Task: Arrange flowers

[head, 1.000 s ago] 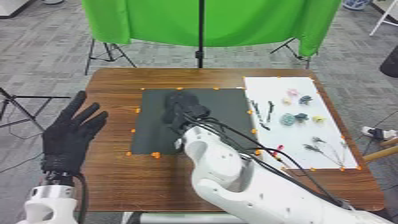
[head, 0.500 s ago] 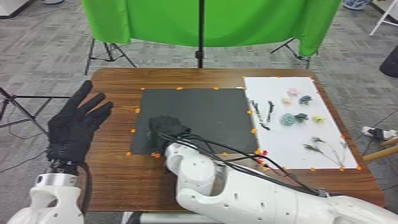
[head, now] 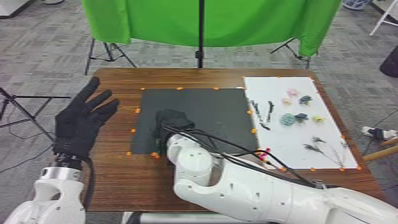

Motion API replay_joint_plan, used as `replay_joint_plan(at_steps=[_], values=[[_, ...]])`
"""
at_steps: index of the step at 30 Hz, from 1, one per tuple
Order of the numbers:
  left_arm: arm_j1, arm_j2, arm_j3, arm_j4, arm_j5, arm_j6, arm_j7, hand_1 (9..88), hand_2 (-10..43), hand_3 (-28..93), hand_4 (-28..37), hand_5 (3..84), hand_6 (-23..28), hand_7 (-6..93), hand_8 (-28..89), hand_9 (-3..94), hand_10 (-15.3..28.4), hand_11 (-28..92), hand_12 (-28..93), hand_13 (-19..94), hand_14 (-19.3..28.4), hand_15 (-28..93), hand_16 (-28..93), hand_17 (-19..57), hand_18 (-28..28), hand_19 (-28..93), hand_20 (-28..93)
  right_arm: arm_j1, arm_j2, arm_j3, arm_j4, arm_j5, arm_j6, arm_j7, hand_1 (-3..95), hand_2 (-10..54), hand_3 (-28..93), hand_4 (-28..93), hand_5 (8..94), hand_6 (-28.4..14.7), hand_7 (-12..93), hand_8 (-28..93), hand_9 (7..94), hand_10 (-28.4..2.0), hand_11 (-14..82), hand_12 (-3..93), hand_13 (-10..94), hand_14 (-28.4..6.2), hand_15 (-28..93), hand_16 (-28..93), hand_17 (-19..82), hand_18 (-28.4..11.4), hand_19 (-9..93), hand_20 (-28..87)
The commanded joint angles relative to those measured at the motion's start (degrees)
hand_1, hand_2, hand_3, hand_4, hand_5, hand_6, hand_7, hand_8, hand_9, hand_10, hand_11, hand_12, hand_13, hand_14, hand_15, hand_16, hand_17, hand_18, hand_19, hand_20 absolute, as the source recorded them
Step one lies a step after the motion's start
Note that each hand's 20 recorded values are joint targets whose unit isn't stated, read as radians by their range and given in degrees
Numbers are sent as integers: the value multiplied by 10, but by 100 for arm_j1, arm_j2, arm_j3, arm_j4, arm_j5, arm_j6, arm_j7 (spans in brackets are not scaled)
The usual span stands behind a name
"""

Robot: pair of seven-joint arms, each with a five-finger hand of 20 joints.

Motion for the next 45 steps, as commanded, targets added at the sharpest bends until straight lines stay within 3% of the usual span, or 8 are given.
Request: replay_joint_plan(at_steps=[1, 9, 18, 25, 28, 31, 38, 45], values=[[64, 27, 30, 31, -13, -43, 52, 216, 59, 790, -283, 315, 47, 117, -109, 286, 173, 177, 91, 208, 268, 411, -83, -112, 284, 546, -30, -47, -2, -49, -84, -8, 4, -81, 416, -48, 728, -282, 937, 0, 224, -130, 937, -114, 505, 218, 885, -82, 746, 224, 540, -232, 932, 530], [445, -140, -140, -102, 15, 25, -98, 219, 59, 790, -283, 314, 48, 117, -109, 285, 174, 178, 90, 208, 268, 412, -83, -112, 284, 548, -31, -266, 392, 213, -574, -402, 427, -139, 348, -53, 708, -274, 937, -7, 200, -130, 937, -113, 489, 223, 879, -84, 749, 220, 535, -236, 932, 525], [901, -164, -322, -192, -89, 152, 191, 218, 60, 785, -283, 314, 49, 118, -109, 285, 175, 180, 91, 207, 269, 413, -84, -112, 284, 549, -32, -1054, 2036, 1375, -2002, -463, 1267, 261, 315, -47, 701, -263, 933, -14, 184, -124, 920, -118, 489, 229, 859, -92, 755, 217, 519, -246, 932, 516], [1025, -135, -274, -215, -150, 197, 379, 215, 61, 785, -283, 314, 49, 118, -109, 285, 175, 181, 91, 207, 269, 411, -83, -112, 284, 549, -33, -2745, 3367, 3192, -2900, -547, 1595, 850, 316, -33, 712, -245, 779, -44, 146, -115, 823, -151, 395, 189, 754, -129, 697, 167, 397, -255, 929, 280], [1083, -108, -268, -231, -163, 225, 419, 215, 60, 785, -283, 314, 49, 118, -109, 285, 175, 181, 91, 207, 268, 412, -83, -112, 284, 549, -34, -3477, 3757, 3954, -3052, -684, 1580, 1040, 322, -38, 721, -244, 740, -48, 140, -116, 792, -159, 374, 179, 725, -136, 683, 156, 376, -254, 922, 241], [1200, 39, -217, -254, -275, 360, 658, 214, 60, 786, -283, 313, 48, 119, -109, 285, 175, 180, 91, 206, 269, 412, -83, -112, 284, 549, -34, -4044, 3983, 4544, -3046, -830, 1515, 1282, 324, -42, 727, -245, 712, -50, 133, -116, 776, -161, 356, 172, 711, -141, 669, 144, 361, -256, 911, 216], [1229, 41, -153, -250, -257, 305, 747, 215, 61, 784, -283, 313, 48, 118, -109, 285, 175, 181, 91, 205, 269, 411, -84, -108, 284, 558, -31, -5289, 4179, 5745, -2873, -1760, 1062, 1927, 331, -53, 732, -248, 679, -53, 123, -115, 758, -167, 326, 164, 705, -141, 652, 129, 349, -255, 903, 177], [1288, -30, -213, -259, -243, 316, 748, 218, 60, 781, -283, 315, 47, 112, -106, 288, 177, 175, 91, 209, 268, 402, -80, -99, 284, 563, -29, -5861, 4185, 6309, -2912, -1030, 583, 1730, 329, -74, 733, -249, 654, -53, 117, -113, 734, -171, 326, 167, 683, -146, 669, 134, 334, -258, 909, 165]])
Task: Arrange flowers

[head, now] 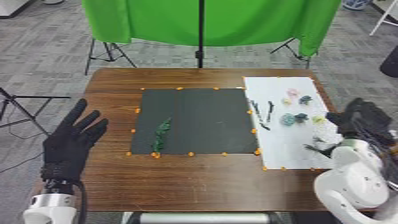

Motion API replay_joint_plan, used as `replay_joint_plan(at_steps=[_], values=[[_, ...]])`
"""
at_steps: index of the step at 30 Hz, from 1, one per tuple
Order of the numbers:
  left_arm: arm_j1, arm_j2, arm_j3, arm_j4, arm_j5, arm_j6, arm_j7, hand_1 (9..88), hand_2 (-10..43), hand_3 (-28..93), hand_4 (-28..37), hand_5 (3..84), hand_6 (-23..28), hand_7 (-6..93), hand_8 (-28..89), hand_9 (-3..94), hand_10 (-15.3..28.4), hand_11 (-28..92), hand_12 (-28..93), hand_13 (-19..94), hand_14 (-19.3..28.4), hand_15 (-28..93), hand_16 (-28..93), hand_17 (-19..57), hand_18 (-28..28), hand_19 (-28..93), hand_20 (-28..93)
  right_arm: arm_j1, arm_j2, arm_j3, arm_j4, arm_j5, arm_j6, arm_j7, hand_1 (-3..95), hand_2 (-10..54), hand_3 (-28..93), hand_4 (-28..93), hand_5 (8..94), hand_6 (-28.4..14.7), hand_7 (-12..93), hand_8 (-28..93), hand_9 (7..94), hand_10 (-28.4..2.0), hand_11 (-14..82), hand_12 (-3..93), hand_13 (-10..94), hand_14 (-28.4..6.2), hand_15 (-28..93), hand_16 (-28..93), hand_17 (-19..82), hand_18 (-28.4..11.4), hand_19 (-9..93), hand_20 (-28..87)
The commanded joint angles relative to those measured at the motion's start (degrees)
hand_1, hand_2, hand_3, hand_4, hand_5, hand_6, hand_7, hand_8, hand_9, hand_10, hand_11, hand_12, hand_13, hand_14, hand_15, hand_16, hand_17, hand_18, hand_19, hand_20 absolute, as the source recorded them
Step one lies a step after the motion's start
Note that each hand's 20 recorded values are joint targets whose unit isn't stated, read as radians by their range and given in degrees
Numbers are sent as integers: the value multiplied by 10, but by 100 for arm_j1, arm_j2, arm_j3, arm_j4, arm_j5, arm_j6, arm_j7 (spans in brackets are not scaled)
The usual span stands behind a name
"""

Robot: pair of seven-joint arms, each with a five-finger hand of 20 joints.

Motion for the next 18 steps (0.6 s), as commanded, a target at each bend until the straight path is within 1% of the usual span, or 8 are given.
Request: replay_joint_plan(at_steps=[1, 3, 5, 7, 12, 13, 16, 18], values=[[100, -96, -30, 1, 15, 9, -14, 218, 59, 782, -283, 315, 48, 112, -106, 289, 177, 175, 92, 209, 268, 402, -80, -99, 284, 563, -29, -747, 60, 313, 77, 802, -396, -200, 329, -77, 733, -250, 651, -52, 117, -112, 729, -172, 326, 168, 678, -147, 669, 134, 329, -259, 907, 165], [91, -32, 11, 5, -40, 39, 25, 217, 59, 783, -283, 315, 48, 112, -106, 289, 177, 175, 92, 209, 267, 401, -79, -100, 284, 562, -30, -825, 14, 362, 81, 960, -486, -242, 330, -83, 735, -251, 643, -50, 117, -111, 721, -173, 324, 167, 669, -148, 669, 132, 320, -259, 903, 163], [86, -27, 17, 7, -28, 37, 40, 214, 58, 788, -283, 311, 48, 118, -107, 285, 178, 179, 94, 203, 268, 408, -78, -105, 284, 564, -31, -890, 1, 325, 104, 946, -516, -280, 331, -87, 736, -252, 639, -47, 119, -111, 714, -174, 322, 166, 665, -148, 668, 129, 316, -260, 900, 163], [120, 7, 28, 1, -69, 66, 97, 214, 58, 788, -283, 311, 48, 119, -108, 285, 179, 180, 94, 202, 268, 408, -79, -105, 284, 563, -32, -916, -21, 298, 148, 998, -569, -307, 332, -91, 739, -253, 638, -44, 122, -112, 711, -174, 324, 165, 660, -149, 668, 126, 312, -262, 897, 165], [170, 26, 8, -10, -91, 90, 117, 215, 58, 787, -283, 311, 48, 120, -109, 286, 178, 183, 93, 202, 268, 408, -81, -106, 284, 562, -33, -682, 24, -13, 419, 1040, -647, -257, 342, -94, 741, -253, 647, -37, 126, -113, 710, -171, 323, 164, 660, -148, 667, 124, 308, -263, 893, 169], [133, 0, 1, -1, -73, 70, 48, 215, 58, 787, -283, 311, 48, 120, -109, 286, 178, 183, 93, 202, 268, 408, -81, -106, 284, 562, -33, -650, 38, -70, 469, 1035, -646, -220, 351, -94, 743, -254, 658, -30, 130, -113, 716, -168, 324, 164, 663, -146, 665, 123, 309, -261, 891, 170], [110, 1, 12, 2, -73, 71, 45, 215, 58, 788, -283, 311, 48, 120, -110, 285, 178, 182, 92, 202, 268, 409, -81, -106, 284, 563, -34, -468, 68, -282, 632, 956, -791, -223, 392, -94, 747, -263, 703, -18, 139, -120, 739, -155, 323, 164, 684, -133, 657, 122, 321, -255, 894, 179], [104, 45, 33, 7, -116, 100, 89, 215, 57, 789, -283, 311, 47, 120, -110, 286, 178, 183, 92, 202, 268, 409, -81, -106, 284, 562, -34, -317, 127, -483, 742, 936, -763, -245, 434, -95, 727, -276, 744, -16, 141, -54, 766, -144, 328, 168, 707, -122, 652, 132, 334, -248, 902, 189]])
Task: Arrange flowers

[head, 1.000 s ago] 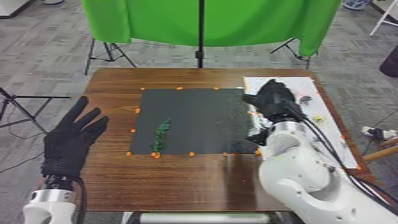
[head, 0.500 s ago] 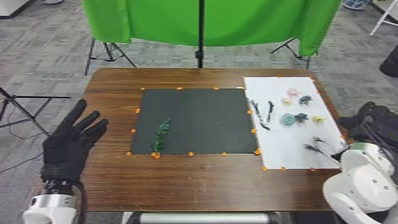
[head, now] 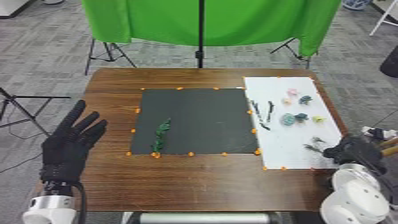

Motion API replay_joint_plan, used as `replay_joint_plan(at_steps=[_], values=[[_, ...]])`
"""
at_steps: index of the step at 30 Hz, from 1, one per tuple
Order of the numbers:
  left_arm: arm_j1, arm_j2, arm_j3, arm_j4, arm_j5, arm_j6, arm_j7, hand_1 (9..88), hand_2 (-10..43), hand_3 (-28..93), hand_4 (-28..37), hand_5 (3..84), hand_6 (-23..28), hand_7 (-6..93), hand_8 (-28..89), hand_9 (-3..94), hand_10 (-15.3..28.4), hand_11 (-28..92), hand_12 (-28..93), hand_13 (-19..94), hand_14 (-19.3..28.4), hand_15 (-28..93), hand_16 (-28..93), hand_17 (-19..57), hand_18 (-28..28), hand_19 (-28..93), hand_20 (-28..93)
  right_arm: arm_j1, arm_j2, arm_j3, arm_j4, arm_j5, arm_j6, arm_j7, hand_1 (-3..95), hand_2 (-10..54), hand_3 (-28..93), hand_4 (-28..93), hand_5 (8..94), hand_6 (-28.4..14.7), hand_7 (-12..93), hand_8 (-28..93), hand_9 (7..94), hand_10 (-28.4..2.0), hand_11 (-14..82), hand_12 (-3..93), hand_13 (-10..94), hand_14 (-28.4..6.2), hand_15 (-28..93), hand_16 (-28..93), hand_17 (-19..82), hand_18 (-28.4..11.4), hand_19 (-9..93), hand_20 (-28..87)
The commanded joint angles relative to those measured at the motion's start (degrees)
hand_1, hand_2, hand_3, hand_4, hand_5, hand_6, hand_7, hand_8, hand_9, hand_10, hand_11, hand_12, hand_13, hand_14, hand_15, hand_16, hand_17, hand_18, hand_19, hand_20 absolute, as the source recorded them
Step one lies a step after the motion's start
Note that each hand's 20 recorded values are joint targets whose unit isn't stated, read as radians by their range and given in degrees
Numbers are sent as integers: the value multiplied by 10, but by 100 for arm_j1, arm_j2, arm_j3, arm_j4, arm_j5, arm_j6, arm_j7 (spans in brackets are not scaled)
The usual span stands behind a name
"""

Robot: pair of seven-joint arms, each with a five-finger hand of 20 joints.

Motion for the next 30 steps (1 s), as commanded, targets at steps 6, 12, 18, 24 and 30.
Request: replay_joint_plan(at_steps=[6, 12, 18, 24, 30], values=[[69, -3, -12, -18, -34, 65, 0, 215, 58, 788, -283, 310, 47, 120, -110, 286, 178, 184, 92, 202, 268, 409, -82, -107, 284, 563, -35, 472, 95, -526, 277, -488, -81, 54, 537, -95, 674, -282, 878, -1, 160, 30, 888, -108, 342, 219, 795, -82, 651, 169, 401, -230, 930, 253], [88, -88, -119, -57, 23, 45, -139, 215, 57, 789, -283, 310, 47, 120, -110, 286, 178, 184, 92, 202, 268, 410, -82, -107, 284, 562, -35, 484, 50, -310, -402, -833, 77, -10, 546, -95, 690, -283, 898, -6, 165, 46, 909, -106, 373, 207, 825, -78, 671, 184, 430, -231, 932, 334], [107, -116, -198, -100, 57, 62, -212, 216, 57, 789, -283, 310, 47, 121, -110, 286, 178, 184, 92, 202, 269, 410, -82, -107, 284, 562, -35, 1384, -212, -946, -1041, -636, 81, -456, 549, -95, 699, -283, 909, -12, 160, 55, 922, -112, 374, 204, 834, -79, 679, 188, 445, -234, 932, 376], [72, -160, -243, -124, 99, 45, -329, 217, 58, 788, -283, 311, 48, 121, -110, 286, 178, 183, 91, 202, 269, 410, -82, -107, 284, 562, -35, 3185, -1130, -2782, -837, -345, -146, -947, 548, -95, 701, -283, 911, -12, 157, 61, 928, -113, 379, 206, 837, -82, 687, 191, 451, -236, 932, 396], [-57, -125, -201, -81, 109, 17, -446, 218, 58, 789, -283, 310, 48, 120, -110, 286, 178, 184, 92, 202, 269, 410, -82, -107, 284, 562, -35, 4736, -1860, -4488, 27, -92, -473, -1111, 528, -95, 697, -283, 923, -12, 170, 70, 934, -110, 402, 210, 840, -89, 700, 195, 451, -241, 932, 417]])
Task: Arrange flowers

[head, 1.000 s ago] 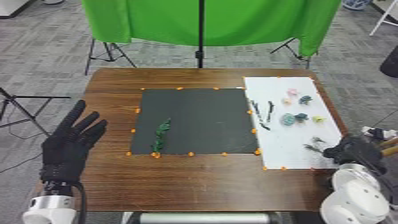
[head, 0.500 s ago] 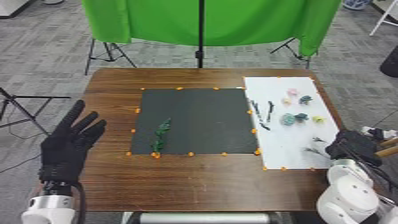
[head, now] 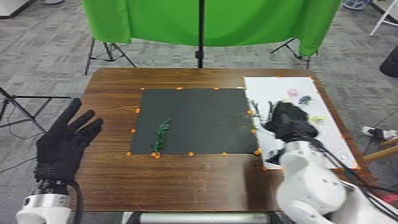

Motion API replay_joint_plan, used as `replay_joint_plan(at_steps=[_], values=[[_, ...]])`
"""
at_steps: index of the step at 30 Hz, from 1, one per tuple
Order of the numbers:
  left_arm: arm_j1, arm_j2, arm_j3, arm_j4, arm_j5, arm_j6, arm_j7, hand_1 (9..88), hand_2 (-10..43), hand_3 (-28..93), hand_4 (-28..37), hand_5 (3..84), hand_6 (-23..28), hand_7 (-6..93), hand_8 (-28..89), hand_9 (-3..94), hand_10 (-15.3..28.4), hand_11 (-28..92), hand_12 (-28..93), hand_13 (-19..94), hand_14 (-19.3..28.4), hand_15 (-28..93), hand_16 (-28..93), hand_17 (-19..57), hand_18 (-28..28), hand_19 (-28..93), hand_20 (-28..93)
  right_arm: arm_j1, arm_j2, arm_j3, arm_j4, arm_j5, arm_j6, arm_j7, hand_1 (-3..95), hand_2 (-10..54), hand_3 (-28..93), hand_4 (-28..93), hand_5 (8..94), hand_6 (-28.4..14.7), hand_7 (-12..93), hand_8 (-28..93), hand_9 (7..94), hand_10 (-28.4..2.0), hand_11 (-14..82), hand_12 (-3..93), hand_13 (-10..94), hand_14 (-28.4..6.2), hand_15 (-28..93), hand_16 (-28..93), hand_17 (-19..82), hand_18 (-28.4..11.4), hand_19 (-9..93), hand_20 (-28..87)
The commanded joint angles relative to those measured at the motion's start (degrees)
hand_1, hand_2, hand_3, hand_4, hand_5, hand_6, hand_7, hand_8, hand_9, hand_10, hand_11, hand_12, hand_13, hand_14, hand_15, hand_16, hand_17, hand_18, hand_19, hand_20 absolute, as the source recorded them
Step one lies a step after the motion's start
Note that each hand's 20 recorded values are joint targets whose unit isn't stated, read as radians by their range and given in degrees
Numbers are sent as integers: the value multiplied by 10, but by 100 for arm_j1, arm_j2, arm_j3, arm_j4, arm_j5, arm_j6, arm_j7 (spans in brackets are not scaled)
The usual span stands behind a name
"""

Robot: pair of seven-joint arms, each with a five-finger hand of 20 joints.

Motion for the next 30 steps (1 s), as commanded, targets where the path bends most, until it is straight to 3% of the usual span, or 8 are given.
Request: replay_joint_plan(at_steps=[1, 4, 7, 11, 19, 21, 28, 30], values=[[-73, -20, 20, 10, 50, 12, -173, 218, 58, 789, -283, 310, 48, 120, -110, 286, 178, 185, 92, 202, 269, 411, -82, -107, 284, 562, -35, 2116, -1309, -1902, 928, 312, -603, -319, 528, -95, 697, -283, 923, -11, 171, 71, 934, -110, 406, 210, 840, -89, 702, 195, 450, -242, 932, 421], [-175, -44, 33, 31, 84, -14, -241, 218, 58, 789, -283, 310, 48, 120, -110, 286, 178, 185, 92, 202, 268, 410, -82, -107, 284, 563, -34, 2468, -1544, -2275, 1257, 368, -774, -284, 526, -95, 697, -282, 927, -11, 171, 72, 936, -110, 409, 210, 839, -90, 706, 196, 448, -242, 932, 428], [-144, -93, -19, 7, 118, -17, -363, 218, 58, 789, -283, 310, 47, 120, -110, 286, 179, 186, 92, 202, 269, 411, -82, -107, 284, 563, -35, 2751, -1868, -2573, 1627, 246, -1328, -115, 526, -95, 686, -282, 930, -12, 174, 74, 937, -111, 422, 211, 843, -89, 717, 196, 452, -245, 932, 444], [-184, -117, 10, 28, 141, -49, -396, 219, 58, 789, -283, 310, 48, 121, -110, 286, 179, 185, 91, 202, 269, 411, -82, -107, 284, 563, -35, 2880, -2134, -2676, 1912, 405, -1636, 9, 524, -95, 675, -282, 935, -16, 184, 72, 937, -110, 460, 204, 854, -89, 733, 198, 467, -251, 932, 485], [-361, -165, 19, 77, 233, -180, -594, 221, 59, 788, -283, 310, 48, 121, -110, 286, 178, 185, 91, 202, 268, 411, -82, -107, 284, 564, -36, 3004, -2441, -2827, 2242, 520, -1798, 106, 469, -82, 707, -280, 937, -6, 235, 9, 937, -114, 507, 173, 881, -92, 732, 201, 489, -259, 932, 521], [-420, -189, 28, 101, 252, -243, -650, 221, 58, 790, -283, 310, 48, 122, -111, 285, 178, 186, 91, 202, 269, 412, -82, -107, 284, 564, -36, 2972, -2470, -2836, 2243, 591, -1811, 170, 456, -64, 714, -275, 937, 1, 267, -62, 937, -115, 515, 164, 886, -92, 729, 203, 494, -259, 932, 524], [-538, -225, 107, 170, 285, -347, -709, 222, 59, 789, -283, 310, 48, 122, -111, 286, 179, 185, 91, 202, 269, 413, -83, -108, 284, 564, -36, 2918, -2611, -3008, 2422, 597, -1841, 253, 435, -39, 717, -266, 937, 5, 302, -152, 937, -116, 530, 153, 901, -92, 721, 206, 509, -262, 932, 535], [-534, -162, 141, 178, 255, -325, -646, 223, 59, 788, -283, 310, 48, 122, -111, 286, 179, 185, 90, 203, 269, 413, -84, -108, 284, 564, -36, 2879, -2659, -2994, 2461, 581, -1874, 249, 434, -36, 714, -267, 937, 7, 302, -155, 937, -116, 529, 153, 901, -92, 720, 208, 509, -263, 932, 535]])
